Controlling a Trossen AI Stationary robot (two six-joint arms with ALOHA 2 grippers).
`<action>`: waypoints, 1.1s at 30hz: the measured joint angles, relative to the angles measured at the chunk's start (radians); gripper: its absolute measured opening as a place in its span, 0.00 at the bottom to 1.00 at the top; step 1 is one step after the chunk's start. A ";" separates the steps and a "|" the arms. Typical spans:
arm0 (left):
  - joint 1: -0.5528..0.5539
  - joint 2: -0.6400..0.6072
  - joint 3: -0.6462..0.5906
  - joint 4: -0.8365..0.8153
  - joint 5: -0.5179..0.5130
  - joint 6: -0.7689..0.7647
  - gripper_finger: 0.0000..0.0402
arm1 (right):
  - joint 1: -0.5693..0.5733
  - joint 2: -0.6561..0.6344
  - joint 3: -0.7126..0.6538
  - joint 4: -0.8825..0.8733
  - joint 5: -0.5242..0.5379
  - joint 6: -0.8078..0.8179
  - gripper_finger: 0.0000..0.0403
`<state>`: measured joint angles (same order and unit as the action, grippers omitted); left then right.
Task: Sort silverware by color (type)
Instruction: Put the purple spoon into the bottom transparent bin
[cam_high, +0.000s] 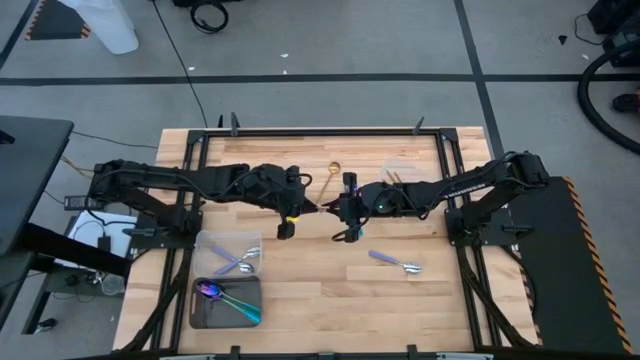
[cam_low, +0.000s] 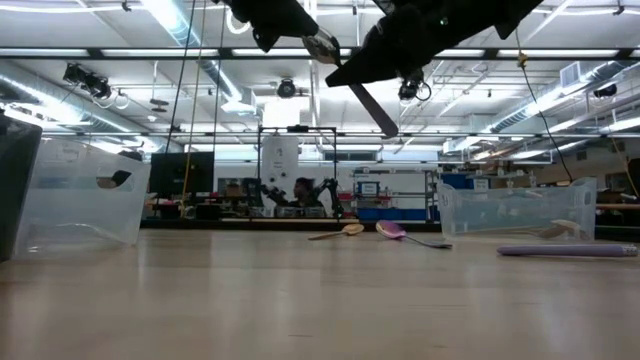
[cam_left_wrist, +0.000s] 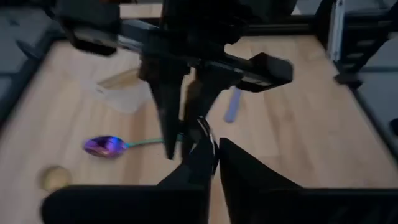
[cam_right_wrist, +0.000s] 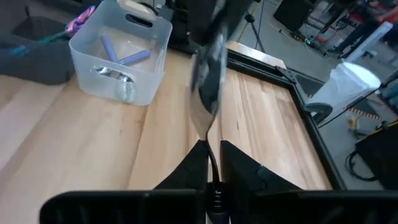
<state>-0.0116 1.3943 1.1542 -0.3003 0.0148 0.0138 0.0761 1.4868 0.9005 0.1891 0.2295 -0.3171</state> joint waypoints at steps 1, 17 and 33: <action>-0.005 0.000 0.000 0.002 -0.015 0.025 0.11 | 0.000 0.000 0.000 0.001 0.000 0.015 0.08; -0.010 0.000 0.000 -0.097 -0.130 0.097 0.51 | 0.029 0.000 0.001 0.141 -0.048 0.100 0.09; -0.058 -0.018 -0.324 0.630 -0.141 0.154 0.45 | 0.109 -0.002 0.001 0.477 -0.053 -0.052 0.09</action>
<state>-0.0694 1.3761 0.8298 0.3299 -0.1261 0.1683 0.1852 1.4853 0.9012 0.6656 0.1761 -0.3695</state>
